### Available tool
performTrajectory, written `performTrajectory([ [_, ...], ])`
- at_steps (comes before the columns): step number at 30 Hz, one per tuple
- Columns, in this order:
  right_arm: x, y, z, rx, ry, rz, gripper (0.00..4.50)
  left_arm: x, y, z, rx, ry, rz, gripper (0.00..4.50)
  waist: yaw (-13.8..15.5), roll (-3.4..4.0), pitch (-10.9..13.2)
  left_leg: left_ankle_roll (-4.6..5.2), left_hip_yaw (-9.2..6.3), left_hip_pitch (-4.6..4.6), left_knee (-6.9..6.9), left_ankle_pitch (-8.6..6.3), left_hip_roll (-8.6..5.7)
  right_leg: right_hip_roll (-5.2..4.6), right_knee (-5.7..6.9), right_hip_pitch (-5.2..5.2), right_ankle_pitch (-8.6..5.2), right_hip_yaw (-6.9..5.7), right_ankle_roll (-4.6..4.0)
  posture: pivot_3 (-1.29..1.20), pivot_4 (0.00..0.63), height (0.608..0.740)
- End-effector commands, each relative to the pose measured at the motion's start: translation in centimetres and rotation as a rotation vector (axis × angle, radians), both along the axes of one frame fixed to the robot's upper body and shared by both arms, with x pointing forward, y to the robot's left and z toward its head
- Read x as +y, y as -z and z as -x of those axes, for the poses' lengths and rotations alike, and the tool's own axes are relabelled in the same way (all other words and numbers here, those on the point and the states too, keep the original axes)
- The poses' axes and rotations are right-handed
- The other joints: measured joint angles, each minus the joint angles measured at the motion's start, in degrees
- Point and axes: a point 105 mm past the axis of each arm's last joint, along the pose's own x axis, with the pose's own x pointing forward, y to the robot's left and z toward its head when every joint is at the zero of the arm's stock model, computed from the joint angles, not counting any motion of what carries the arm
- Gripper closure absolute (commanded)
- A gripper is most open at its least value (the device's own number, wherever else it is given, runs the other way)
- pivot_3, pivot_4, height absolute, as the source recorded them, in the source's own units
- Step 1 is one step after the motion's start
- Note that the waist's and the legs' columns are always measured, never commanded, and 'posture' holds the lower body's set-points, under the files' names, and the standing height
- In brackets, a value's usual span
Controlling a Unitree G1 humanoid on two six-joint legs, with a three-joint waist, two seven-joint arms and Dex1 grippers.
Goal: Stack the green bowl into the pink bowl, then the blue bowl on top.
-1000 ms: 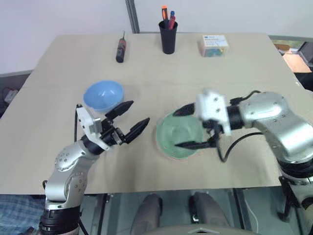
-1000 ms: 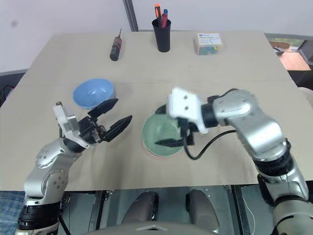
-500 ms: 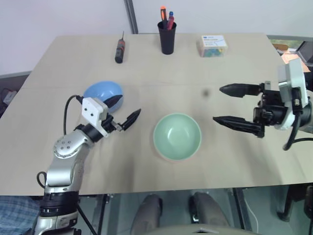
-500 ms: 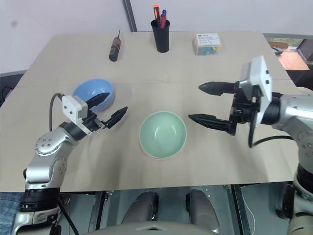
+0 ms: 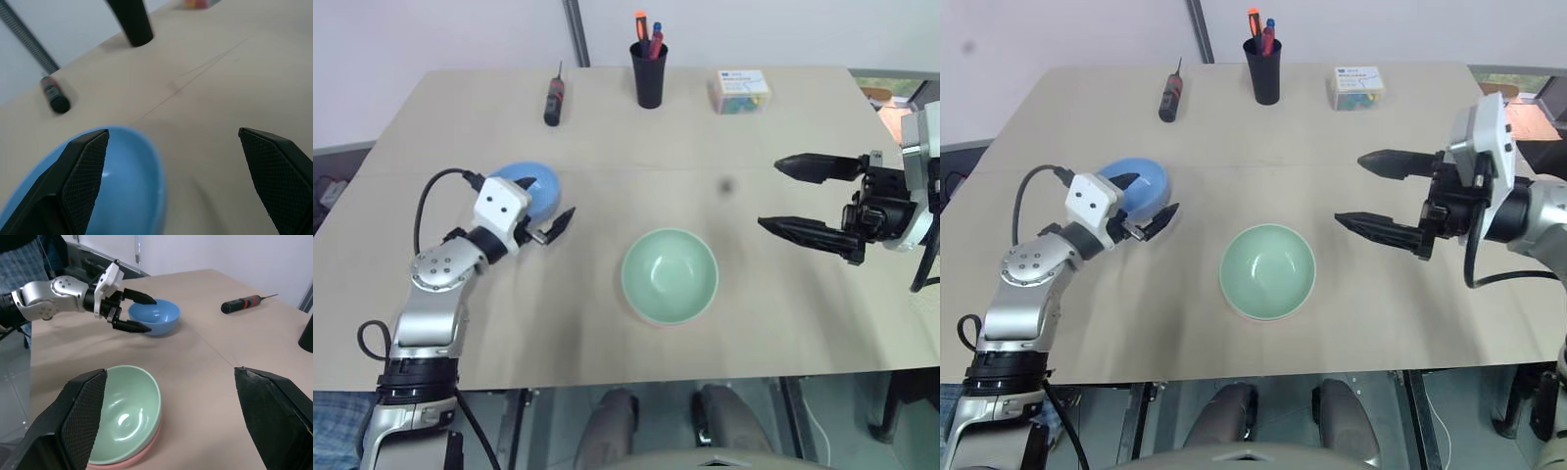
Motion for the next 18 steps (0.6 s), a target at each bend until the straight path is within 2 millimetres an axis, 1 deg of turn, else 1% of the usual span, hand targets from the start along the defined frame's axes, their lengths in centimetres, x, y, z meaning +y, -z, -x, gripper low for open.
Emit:
performTrajectory([
  [1,0.1,-0.6,0.3,-0.042,-0.012,0.006,0.11,1.1,-0.3,-0.1,0.006,-0.049,-0.022,0.0,0.0,0.0,0.0,0.0,0.01,0.0,0.0,0.0,0.0,0.0,0.0,0.0,0.0,0.0,0.0,0.0,0.15,0.74],
  [6,0.1,-1.0,-0.2,-0.057,0.016,0.0,0.11,1.1,1.2,0.0,0.072,-0.064,-0.043,0.0,0.0,0.0,0.0,0.0,0.0,0.0,0.01,0.0,0.0,0.0,0.01,0.0,0.0,-0.01,0.0,0.0,0.15,0.74],
  [11,0.1,-0.8,-0.1,-0.052,0.011,0.004,0.11,1.4,1.6,0.0,0.094,-0.09,-0.064,0.0,0.1,0.0,0.0,-0.01,-0.01,-0.02,0.01,0.0,0.0,-0.01,0.0,0.0,0.0,-0.01,0.0,0.0,0.15,0.74],
  [12,0.1,-0.8,-0.1,-0.051,0.014,0.008,0.0,1.4,1.6,0.1,0.091,-0.089,-0.074,0.4,0.1,0.0,0.0,-0.01,-0.02,-0.02,0.01,0.01,0.01,-0.01,0.0,0.0,0.0,-0.01,0.0,0.0,0.15,0.74],
  [13,0.1,-0.7,-0.2,-0.051,0.016,0.011,0.0,1.4,1.6,0.1,0.088,-0.085,-0.083,0.52,0.1,0.0,0.0,-0.01,-0.01,-0.02,0.01,0.0,0.01,-0.01,0.0,0.0,0.0,-0.01,0.0,0.0,0.15,0.74],
  [14,0.1,-0.7,-0.2,-0.051,0.017,0.012,0.0,1.3,1.7,0.1,0.088,-0.082,-0.088,0.82,0.1,0.0,0.0,-0.01,-0.01,-0.01,0.01,0.0,0.01,-0.01,0.0,0.0,0.0,-0.01,0.0,0.0,0.15,0.74],
  [16,0.0,-0.6,-0.2,-0.051,0.019,0.012,0.0,1.2,1.7,0.1,0.086,-0.083,-0.087,1.58,0.1,0.0,0.0,-0.01,-0.01,-0.01,0.01,0.0,0.01,-0.02,0.0,0.0,0.0,0.0,0.0,0.0,0.15,0.74],
  [17,0.0,-0.6,-0.2,-0.052,0.019,0.014,0.0,1.2,1.7,0.0,0.086,-0.085,-0.086,1.89,0.1,0.0,0.0,0.0,-0.01,-0.01,0.01,0.0,0.0,-0.02,0.0,0.0,0.0,0.0,0.0,0.0,0.15,0.74],
  [18,0.0,-0.6,-0.2,-0.052,0.019,0.015,0.0,1.2,1.7,0.0,0.084,-0.088,-0.086,2.36,0.1,0.0,0.0,-0.01,-0.01,-0.01,0.01,0.0,0.01,-0.02,0.0,0.0,0.0,0.0,0.0,0.0,0.15,0.74],
])
